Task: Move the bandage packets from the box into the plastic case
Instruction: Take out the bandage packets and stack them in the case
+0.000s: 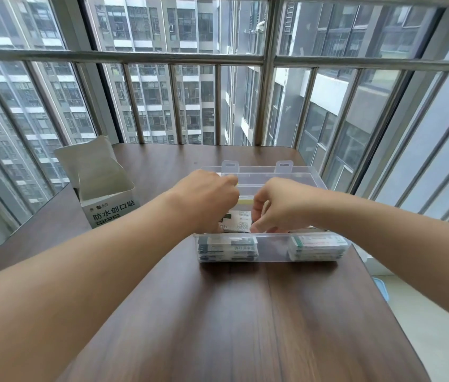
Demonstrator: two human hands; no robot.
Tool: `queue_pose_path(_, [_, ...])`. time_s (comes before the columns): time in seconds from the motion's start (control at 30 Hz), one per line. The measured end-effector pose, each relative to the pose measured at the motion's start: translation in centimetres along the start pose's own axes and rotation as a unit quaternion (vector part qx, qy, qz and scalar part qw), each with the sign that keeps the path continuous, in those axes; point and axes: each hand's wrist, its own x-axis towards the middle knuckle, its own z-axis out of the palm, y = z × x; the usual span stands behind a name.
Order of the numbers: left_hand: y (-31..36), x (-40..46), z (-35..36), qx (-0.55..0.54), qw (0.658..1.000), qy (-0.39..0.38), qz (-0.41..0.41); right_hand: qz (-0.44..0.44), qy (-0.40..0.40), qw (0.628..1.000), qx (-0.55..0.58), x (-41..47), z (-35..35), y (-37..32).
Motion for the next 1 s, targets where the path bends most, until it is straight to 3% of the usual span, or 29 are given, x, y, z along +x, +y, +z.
queue_pose_path(0.23, [1.2, 0.1, 0.0, 0.023, 0.999, 0.000, -0.024, 0.077, 0.044, 0.983, 0.161, 0.5, 1.1, -0.8])
queue_pose_path(0.4, [2.0, 0.4, -0.3, 0.026, 0.999, -0.014, -0.044, 0.042, 0.106, 0.989, 0.089, 0.8, 2.0, -1.0])
queue_pose_path(0.57, [1.1, 0.1, -0.5, -0.018, 0.998, -0.011, -0.054, 0.027, 0.150, 0.982, 0.113, 0.6, 3.0, -0.1])
queue_pose_path(1.0, [0.7, 0.2, -0.4, -0.143, 0.984, -0.004, -0.105, -0.014, 0.136, 0.991, -0.002, -0.8, 3.3, -0.5])
